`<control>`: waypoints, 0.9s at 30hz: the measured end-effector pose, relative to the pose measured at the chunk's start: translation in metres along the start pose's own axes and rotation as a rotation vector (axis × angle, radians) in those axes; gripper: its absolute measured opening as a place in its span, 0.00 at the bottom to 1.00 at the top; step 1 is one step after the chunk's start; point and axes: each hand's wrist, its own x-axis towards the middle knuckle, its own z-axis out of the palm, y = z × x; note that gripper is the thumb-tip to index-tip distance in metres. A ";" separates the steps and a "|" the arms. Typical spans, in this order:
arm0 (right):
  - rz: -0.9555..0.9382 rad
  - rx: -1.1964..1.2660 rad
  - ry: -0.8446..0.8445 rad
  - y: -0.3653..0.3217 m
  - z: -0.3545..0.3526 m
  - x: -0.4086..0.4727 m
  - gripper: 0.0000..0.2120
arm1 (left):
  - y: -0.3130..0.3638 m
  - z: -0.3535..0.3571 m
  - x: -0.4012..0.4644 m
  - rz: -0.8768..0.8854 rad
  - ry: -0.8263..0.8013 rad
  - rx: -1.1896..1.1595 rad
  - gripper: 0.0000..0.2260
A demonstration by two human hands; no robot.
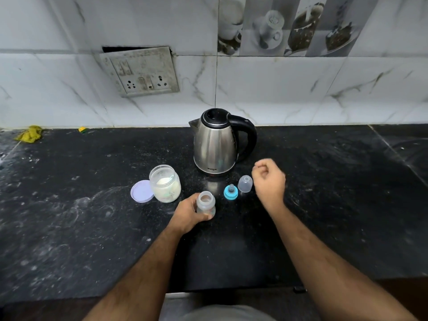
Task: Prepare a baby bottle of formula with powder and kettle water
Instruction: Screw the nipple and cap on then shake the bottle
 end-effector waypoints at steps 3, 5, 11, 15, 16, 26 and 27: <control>0.093 -0.189 -0.228 0.015 0.008 -0.033 0.04 | 0.001 0.000 -0.002 0.002 0.007 0.007 0.24; 0.152 -0.349 -0.441 0.021 0.015 -0.042 0.12 | 0.002 0.000 -0.005 0.003 0.008 0.016 0.24; 0.203 -0.517 -0.583 0.019 0.042 -0.033 0.30 | 0.001 0.002 -0.016 0.007 0.011 0.023 0.24; 0.214 -0.584 -0.562 0.020 0.054 -0.024 0.27 | -0.002 0.005 -0.025 -0.001 0.007 0.030 0.24; 0.210 -0.609 -0.560 0.020 0.055 -0.025 0.24 | -0.003 0.005 -0.028 -0.003 0.008 0.028 0.24; 0.117 -0.333 -0.429 -0.008 0.034 -0.053 0.14 | -0.013 0.010 -0.048 0.035 0.001 0.001 0.25; 0.095 -0.292 -0.436 -0.013 0.029 -0.058 0.14 | -0.014 0.010 -0.049 0.040 -0.002 0.001 0.25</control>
